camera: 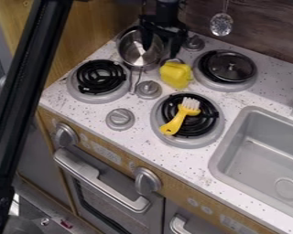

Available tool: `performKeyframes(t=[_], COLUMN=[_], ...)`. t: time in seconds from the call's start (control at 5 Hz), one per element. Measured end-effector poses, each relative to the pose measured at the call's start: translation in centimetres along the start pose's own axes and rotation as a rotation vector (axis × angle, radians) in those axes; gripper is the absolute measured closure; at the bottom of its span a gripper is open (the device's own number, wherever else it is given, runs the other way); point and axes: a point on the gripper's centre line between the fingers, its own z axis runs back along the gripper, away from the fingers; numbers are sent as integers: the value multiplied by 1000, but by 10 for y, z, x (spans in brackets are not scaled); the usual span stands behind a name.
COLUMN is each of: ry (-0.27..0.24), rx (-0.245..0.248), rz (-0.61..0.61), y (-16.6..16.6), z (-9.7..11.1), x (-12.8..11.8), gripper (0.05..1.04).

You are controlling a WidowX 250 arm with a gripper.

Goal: Move the pan to the lower left burner

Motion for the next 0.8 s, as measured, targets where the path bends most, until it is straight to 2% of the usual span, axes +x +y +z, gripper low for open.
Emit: performKeyframes(t=[0.2, 0.4, 0.6, 0.8], ry=[-22, -58, -80, -128], rx=[-31, -42, -55, -59], rz=[67, 100, 157, 182], y=[19, 23, 17, 11], z=[-13, -21, -45, -45], x=[-1, 5, -3, -3], gripper=[85, 85, 85, 85])
